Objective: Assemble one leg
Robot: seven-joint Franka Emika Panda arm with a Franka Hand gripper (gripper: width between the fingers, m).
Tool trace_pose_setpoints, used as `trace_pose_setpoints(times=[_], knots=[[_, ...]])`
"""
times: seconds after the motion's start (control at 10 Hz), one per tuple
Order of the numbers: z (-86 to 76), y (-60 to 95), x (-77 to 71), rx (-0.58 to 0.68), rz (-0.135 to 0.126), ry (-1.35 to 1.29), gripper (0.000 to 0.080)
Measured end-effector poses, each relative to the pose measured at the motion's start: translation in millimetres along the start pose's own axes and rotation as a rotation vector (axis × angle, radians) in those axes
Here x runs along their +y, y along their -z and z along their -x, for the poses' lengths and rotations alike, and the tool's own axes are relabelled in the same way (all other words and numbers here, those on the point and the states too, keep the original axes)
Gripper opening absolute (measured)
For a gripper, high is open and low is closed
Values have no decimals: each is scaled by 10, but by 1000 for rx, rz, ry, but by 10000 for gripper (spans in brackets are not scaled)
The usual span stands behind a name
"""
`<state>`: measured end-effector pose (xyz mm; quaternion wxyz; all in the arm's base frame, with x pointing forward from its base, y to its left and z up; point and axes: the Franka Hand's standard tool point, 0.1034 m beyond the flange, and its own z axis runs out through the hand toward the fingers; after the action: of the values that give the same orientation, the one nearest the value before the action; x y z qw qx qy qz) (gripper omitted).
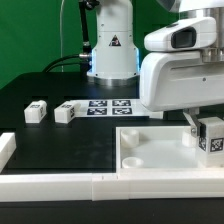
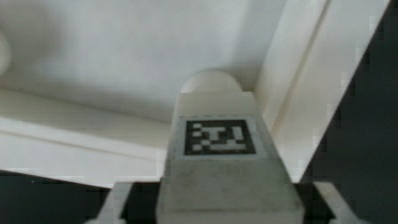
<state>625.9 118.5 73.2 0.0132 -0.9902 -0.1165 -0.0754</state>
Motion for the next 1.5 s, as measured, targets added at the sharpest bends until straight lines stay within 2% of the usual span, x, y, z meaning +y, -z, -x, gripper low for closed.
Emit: trace_pose_setpoints(times=[0.2,0.3,0.6,0.9,1.1,1.3,1.5], knots=[[1,-2,2,0,0,-30,291],[-3,1,-12,7,-2,-144,291],[27,2,-9,16,9,-653,292],[34,4,-7,17,14,-1053,292],[41,7,-27,15,29,-1274,292],[42,9,-28,16,22,-1435,294],[40,12,-29,17,22,-1444,294]])
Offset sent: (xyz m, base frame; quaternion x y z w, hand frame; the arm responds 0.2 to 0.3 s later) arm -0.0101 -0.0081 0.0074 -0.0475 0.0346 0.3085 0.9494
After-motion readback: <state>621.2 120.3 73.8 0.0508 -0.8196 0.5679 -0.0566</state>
